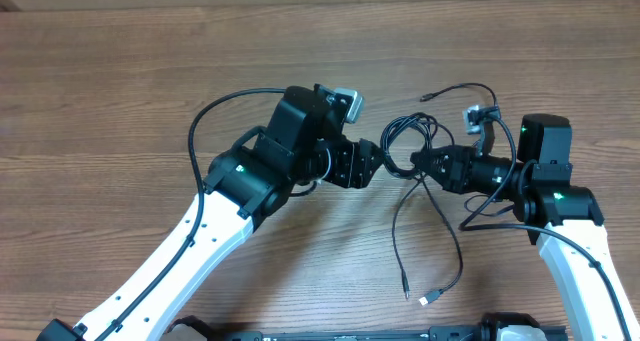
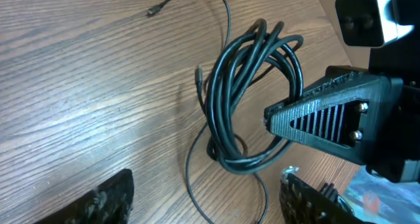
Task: Untangle cables
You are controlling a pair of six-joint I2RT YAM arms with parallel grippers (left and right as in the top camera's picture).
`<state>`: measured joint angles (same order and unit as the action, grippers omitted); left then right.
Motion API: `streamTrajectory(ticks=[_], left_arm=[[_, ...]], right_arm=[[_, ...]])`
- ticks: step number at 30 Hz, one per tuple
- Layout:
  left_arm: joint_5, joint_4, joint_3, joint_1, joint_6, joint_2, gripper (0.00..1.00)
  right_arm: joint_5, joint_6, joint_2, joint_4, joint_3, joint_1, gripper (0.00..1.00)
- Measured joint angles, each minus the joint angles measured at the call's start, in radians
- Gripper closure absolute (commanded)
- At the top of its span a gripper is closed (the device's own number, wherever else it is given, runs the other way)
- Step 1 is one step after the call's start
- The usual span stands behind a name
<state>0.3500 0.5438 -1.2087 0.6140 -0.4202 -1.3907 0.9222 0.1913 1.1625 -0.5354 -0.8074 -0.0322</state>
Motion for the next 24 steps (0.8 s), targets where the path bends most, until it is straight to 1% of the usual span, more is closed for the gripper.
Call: streamTrajectory(ticks=[3,9,10,12,13,15,24], left_arm=[[-0.004,-0.019,0.000,0.001,-0.010,0.000,0.22],[-0.007,-0.060,0.000,0.002,-0.026,0.000,0.26],[-0.008,-0.066,0.000,0.002,-0.027,0.000,0.28],[-0.010,-0.073,0.000,0.002,-0.027,0.000,0.38],[-0.011,-0.073,0.000,0.002,-0.026,0.000,0.45],[-0.024,-0.073,0.000,0.002,-0.025,0.000,0.50],[-0.055,-0.100,0.000,0.002,-0.031,0.000,0.51]], right_arm=[[0.021,0.000,0.000,0.002,0.000,0.000,0.96],[0.082,-0.010,0.000,0.021,0.000,0.000,0.96],[0.092,-0.013,0.000,0.021,0.000,0.000,0.96],[0.115,-0.020,0.000,0.022,0.000,0.000,0.96],[0.120,-0.023,0.000,0.023,0.000,0.000,0.96],[0.125,-0.027,0.000,0.026,0.000,0.000,0.96],[0.132,-0.031,0.000,0.026,0.000,0.000,0.96]])
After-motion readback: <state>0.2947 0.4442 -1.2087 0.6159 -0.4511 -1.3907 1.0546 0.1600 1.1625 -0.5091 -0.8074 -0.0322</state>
